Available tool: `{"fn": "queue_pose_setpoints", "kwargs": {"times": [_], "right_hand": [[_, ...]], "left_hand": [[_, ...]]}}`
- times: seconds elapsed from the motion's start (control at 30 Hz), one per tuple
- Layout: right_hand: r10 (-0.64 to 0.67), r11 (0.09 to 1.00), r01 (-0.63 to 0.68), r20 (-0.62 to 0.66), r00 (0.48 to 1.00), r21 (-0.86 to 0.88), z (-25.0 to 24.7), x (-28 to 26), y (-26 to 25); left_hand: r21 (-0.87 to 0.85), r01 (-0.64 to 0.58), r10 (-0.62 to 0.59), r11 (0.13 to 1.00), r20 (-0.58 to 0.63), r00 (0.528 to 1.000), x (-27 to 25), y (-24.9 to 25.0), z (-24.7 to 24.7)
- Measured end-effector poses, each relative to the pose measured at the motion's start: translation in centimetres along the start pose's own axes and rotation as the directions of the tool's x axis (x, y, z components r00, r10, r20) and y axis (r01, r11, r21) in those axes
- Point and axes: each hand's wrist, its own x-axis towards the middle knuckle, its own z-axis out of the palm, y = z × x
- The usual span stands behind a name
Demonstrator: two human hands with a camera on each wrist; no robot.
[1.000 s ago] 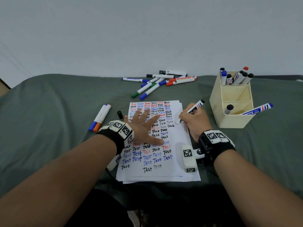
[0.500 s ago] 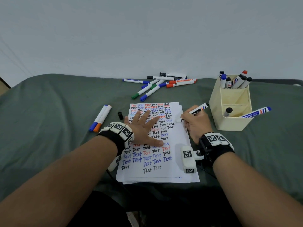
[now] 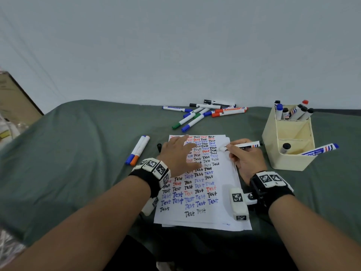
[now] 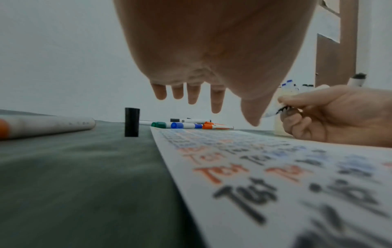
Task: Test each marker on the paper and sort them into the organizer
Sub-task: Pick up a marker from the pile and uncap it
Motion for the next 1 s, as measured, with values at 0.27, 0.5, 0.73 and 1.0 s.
{"fn": "queue_pose_setpoints", "kwargs": {"times": [0.27,0.5,0.73,1.0], "right_hand": [[-0.027,0.997,0.037,0.133,0.991,-0.074,0.9,0.0,-1.9],[-0.115,0.979,0.158,0.29,0.95,-0.13,3.0,0.1,-6.1],[-0.212,0.97,0.24,0.336,0.917,-0.043,5.7,0.3,-13.1],[-0.324,0.946,0.315,0.173,0.93,0.078,8.5,0.5,-20.9]], "left_hand": [[-0.048,0.193,-0.199,0.98,-0.223,0.954,-0.5,-4.4,-2.5],[0.097,0.27,-0.272,0.958,0.011,0.962,-0.1,-5.2,-3.9],[-0.388,0.132,-0.28,0.912,-0.354,0.892,-0.2,-3.6,-6.0],[-0.805,-0.344,-0.434,0.484,-0.562,0.704,0.0,0.6,-14.5]]}}
